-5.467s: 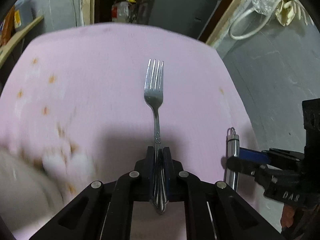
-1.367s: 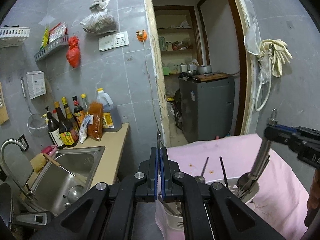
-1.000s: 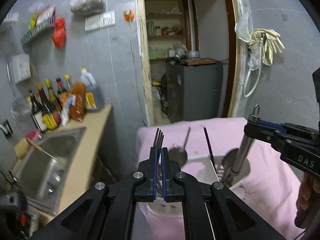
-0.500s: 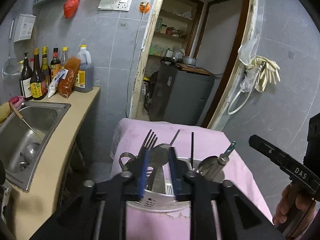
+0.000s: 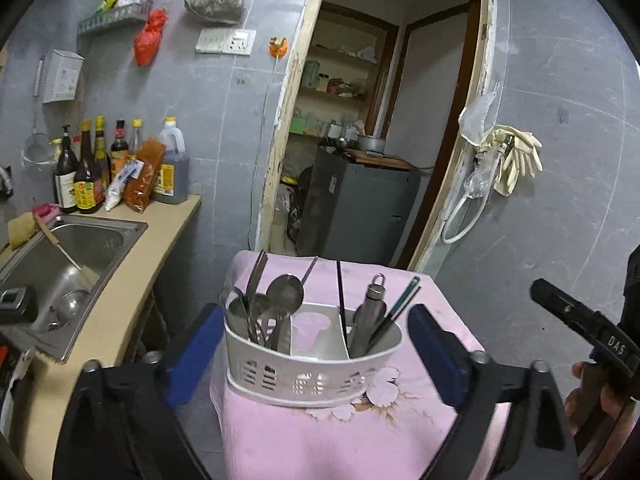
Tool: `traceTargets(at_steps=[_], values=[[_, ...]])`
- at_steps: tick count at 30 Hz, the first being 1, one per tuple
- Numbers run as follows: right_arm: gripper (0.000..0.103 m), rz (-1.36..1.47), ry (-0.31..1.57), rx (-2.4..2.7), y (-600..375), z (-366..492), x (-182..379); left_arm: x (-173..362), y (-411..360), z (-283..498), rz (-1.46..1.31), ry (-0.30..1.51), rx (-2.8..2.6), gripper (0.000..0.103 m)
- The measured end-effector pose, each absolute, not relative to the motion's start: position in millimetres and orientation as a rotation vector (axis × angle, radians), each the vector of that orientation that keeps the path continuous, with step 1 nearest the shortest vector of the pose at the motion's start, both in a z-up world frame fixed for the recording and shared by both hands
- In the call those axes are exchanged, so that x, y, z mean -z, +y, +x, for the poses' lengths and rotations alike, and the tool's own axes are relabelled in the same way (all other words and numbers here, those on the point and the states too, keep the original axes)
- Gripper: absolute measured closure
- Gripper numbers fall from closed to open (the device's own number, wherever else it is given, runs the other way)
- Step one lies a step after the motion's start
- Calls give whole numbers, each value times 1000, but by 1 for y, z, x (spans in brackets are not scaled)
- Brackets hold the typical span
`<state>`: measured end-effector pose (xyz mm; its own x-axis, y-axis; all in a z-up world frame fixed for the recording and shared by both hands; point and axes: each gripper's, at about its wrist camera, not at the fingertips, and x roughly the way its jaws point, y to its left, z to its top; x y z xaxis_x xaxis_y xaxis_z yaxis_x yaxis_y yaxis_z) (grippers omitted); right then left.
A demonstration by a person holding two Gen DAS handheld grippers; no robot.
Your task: Organize utensils
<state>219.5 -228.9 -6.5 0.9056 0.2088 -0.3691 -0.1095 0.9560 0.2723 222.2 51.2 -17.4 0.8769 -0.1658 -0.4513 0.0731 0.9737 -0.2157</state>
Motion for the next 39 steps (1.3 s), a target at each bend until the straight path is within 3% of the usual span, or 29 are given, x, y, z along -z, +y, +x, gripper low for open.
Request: traceTargets(at_steps=[2, 24, 39], values=[[1, 238, 394, -158, -239, 205, 4, 17, 45, 207, -200, 468, 105, 1], [1, 135, 338, -133, -281, 15, 5, 12, -24, 22, -106, 438, -34, 1], [1, 109, 335, -129, -292, -13, 6, 19, -47, -28, -115, 388, -37, 1]])
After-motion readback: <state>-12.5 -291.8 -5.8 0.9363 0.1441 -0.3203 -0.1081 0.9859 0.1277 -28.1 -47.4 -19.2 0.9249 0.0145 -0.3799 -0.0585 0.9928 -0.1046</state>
